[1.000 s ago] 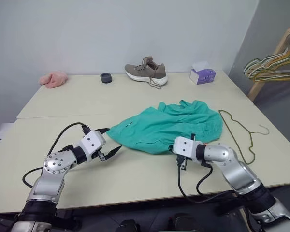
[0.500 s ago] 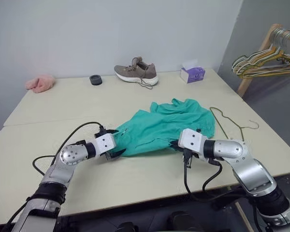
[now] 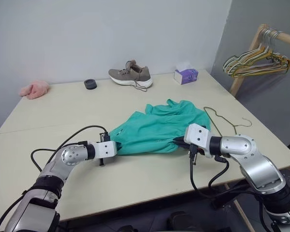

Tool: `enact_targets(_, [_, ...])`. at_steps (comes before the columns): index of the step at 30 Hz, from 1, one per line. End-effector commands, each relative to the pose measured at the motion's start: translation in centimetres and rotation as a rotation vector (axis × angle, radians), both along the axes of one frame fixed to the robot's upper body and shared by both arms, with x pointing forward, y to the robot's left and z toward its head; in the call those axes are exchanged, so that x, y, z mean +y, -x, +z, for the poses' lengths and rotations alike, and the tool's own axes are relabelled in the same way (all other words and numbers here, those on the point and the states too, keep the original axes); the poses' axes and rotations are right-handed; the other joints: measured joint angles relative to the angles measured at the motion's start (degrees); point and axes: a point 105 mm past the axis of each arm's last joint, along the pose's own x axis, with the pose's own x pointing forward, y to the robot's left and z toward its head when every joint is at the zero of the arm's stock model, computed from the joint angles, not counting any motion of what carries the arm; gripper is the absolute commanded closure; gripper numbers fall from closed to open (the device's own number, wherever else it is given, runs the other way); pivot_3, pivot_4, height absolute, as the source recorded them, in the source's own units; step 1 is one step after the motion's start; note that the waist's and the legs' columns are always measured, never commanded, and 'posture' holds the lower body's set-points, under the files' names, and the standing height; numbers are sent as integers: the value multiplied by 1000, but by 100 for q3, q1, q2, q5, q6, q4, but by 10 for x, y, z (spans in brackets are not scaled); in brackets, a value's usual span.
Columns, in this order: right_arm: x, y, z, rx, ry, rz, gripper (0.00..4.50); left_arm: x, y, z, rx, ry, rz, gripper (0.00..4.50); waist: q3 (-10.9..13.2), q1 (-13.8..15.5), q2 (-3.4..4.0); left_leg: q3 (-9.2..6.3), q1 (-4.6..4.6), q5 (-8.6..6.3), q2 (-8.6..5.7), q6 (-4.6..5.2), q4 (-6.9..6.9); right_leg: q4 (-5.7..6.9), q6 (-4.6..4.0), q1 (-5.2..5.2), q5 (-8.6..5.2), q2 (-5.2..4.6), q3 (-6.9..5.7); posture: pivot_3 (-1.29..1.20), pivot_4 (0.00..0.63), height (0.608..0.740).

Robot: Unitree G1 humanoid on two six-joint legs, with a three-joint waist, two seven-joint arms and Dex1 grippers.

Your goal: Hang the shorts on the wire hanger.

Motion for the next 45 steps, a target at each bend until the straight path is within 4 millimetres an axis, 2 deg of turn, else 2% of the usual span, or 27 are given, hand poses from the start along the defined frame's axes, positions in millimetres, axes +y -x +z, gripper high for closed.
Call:
enact_targets(1, [-4, -4, 19, -69, -2, 30, 4500, 20, 6, 3, 84, 5, 49, 4468, 0, -1, 0, 1, -3, 0, 0, 0, 0, 0, 0, -2, 0, 0, 1, -227, 0, 740])
enact_targets(7, [-20, -2, 17, -36, 66, 109, 4500, 28, 17, 33, 157, 72, 50, 4468, 4, 29, 2, 5, -12, -1, -1, 0, -1, -3, 0, -16, 0, -3, 6, -197, 0, 740])
enact_targets(12, [-19, 9, 11, 7, 92, 204, 4500, 23, 24, 52, 202, 158, 49, 4468, 9, 86, 5, 1, -15, -1, -1, 0, -2, -2, -1, -19, -1, -3, 5, -186, 0, 740])
enact_targets(18, [-14, 17, 1, 22, 105, 247, 4500, 13, 41, 52, 289, 227, 38, 4468, 11, 84, 6, 6, -13, -1, -1, 0, -1, -1, -1, -18, -1, -3, 11, -184, 0, 740])
enact_targets(21, [-13, 15, 5, 34, 75, 235, 4500, 5, 37, 54, 257, 266, 56, 4468, 12, 93, 7, 7, -13, -1, 0, 0, -1, 0, -1, -20, -1, -3, 11, -185, 0, 740])
enact_targets(25, [-13, 13, 12, 37, 49, 223, 4500, -2, 37, 49, 211, 223, 22, 3612, 12, 159, 7, 6, -12, -1, -1, 0, 3, 0, -1, -18, -1, -3, 12, -185, 0, 740])
enact_targets(30, [-13, 12, 18, 24, 49, 219, 4500, -9, 33, 44, 151, 198, 8, 1997, 13, 210, 9, 9, -12, -1, -1, 0, 2, 0, -1, -19, -1, -2, 14, -197, 0, 740])
enact_targets(33, [-14, 13, 11, 20, 84, 215, 4500, -9, 30, 46, 136, 234, 27, 1041, 13, 217, 9, 9, -13, -1, -1, 0, 1, -2, -1, -20, -1, -2, 14, -205, 0, 740])
enact_targets(36, [-15, 15, 4, 7, 120, 212, 3720, -10, 31, 47, 149, 266, 36, 100, 13, 216, 9, 10, -13, -1, -1, 0, 0, -2, -1, -19, -1, -3, 14, -206, 0, 740])
enact_targets(37, [-16, 16, 1, 1, 139, 218, 3398, -10, 32, 48, 154, 275, 38, 0, 13, 216, 8, 11, -13, -1, -1, 0, 0, -2, -1, -20, -1, -3, 14, -205, 0, 740])
enact_targets(43, [-24, 31, -14, -22, 254, 280, 1234, -9, 34, 48, 165, 282, 43, 0, 13, 214, 8, 13, -13, -1, 0, 0, 1, -2, -1, -19, -1, -2, 14, -205, 0, 740])
enact_targets(44, [-26, 34, -19, -21, 280, 291, 926, -9, 34, 48, 164, 280, 42, 0, 13, 215, 8, 14, -13, -1, 0, 0, 2, -2, -1, -19, -1, -3, 15, -205, 0, 740])
enact_targets(45, [-27, 36, -23, -19, 303, 301, 926, -10, 34, 48, 161, 279, 42, 0, 12, 216, 7, 14, -13, -1, -1, 0, 2, -2, -1, -19, -1, -2, 14, -205, 0, 740])
